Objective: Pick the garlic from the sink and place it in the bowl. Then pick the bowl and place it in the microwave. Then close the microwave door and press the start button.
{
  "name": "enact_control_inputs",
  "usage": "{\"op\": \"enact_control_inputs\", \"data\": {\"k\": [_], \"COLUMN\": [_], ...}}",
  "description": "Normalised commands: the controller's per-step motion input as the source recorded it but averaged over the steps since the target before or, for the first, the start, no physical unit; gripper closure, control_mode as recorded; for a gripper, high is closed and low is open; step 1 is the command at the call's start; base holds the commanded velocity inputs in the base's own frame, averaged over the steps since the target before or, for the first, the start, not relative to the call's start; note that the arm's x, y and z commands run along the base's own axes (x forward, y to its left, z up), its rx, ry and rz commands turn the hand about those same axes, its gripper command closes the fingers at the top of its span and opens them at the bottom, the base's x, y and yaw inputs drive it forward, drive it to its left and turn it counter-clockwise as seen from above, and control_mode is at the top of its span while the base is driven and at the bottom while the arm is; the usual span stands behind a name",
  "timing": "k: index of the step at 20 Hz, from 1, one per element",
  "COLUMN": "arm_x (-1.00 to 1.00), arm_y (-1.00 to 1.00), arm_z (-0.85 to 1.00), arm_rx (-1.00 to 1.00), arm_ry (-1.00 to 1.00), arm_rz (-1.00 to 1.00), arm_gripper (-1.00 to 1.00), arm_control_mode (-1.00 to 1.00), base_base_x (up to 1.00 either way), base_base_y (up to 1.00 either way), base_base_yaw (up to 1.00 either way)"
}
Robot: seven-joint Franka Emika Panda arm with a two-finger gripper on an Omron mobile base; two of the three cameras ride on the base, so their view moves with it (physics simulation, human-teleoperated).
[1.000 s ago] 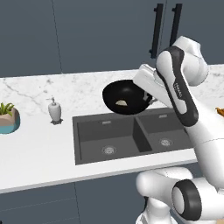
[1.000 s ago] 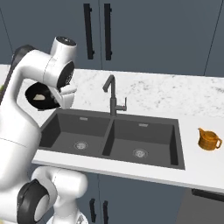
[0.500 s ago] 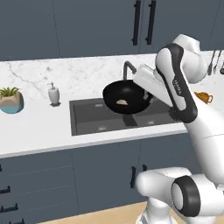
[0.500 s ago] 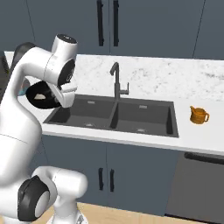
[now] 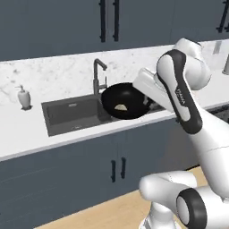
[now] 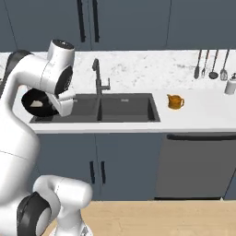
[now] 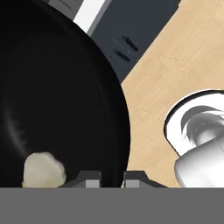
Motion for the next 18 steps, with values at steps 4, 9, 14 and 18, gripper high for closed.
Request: {"op": "enact_control_inputs", "data": {"k": [4, 9, 14, 18], "arm_x": [0.00, 0.00, 0.00, 0.00], "arm_y": [0.00, 0.00, 0.00, 0.00], "arm_z": [0.00, 0.00, 0.00, 0.00], "arm_rx": [0.00, 0.00, 0.00, 0.00], "arm_ry": [0.00, 0.00, 0.00, 0.00], "arm_rz": [0.00, 0.00, 0.00, 0.00], "arm_gripper": [1.00, 1.00, 1.00, 1.00], "arm_control_mode": [1.00, 1.00, 1.00, 1.00], "base_base_x": [-0.09, -0.22, -0.14, -0.02], "base_base_y": [0.02, 0.00, -0.12, -0.48], "base_base_yaw": [-0.77, -0.83, -0.81, -0.71]}}
